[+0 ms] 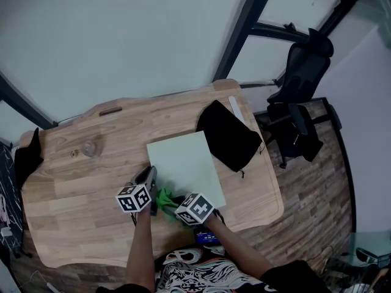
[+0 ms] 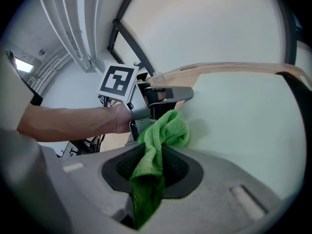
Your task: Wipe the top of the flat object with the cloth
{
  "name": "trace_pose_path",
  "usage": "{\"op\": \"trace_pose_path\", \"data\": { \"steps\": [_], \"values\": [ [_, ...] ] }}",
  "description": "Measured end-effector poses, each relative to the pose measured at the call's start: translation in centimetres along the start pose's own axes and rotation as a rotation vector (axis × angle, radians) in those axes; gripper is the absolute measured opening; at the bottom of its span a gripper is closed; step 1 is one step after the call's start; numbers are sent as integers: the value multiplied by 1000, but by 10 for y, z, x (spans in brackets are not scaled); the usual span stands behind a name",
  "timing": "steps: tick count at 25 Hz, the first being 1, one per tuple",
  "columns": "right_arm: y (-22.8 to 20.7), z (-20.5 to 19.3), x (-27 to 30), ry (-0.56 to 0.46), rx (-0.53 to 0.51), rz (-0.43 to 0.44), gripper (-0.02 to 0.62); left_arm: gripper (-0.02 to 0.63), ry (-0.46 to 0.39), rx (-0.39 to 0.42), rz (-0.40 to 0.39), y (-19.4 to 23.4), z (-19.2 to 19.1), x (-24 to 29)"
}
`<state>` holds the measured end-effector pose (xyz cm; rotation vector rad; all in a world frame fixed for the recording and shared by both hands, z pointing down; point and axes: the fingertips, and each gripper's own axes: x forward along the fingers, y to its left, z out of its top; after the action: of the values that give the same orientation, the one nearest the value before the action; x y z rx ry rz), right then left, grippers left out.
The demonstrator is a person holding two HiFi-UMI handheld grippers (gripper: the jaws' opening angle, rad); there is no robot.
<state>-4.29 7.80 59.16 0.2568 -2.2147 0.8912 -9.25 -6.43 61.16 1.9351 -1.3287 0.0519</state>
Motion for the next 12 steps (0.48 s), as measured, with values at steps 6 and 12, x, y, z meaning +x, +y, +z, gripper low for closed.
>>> {"op": "trace_pose_path", "data": {
  "steps": [6,12],
  "values": [
    [-6,-1,-8,-36,45,-1,89,71,0,2,1,0,0,-1],
    [-14,-3,-15,-57,75,-18,89,71,-2,0,-1,1,0,0]
  ]
}}
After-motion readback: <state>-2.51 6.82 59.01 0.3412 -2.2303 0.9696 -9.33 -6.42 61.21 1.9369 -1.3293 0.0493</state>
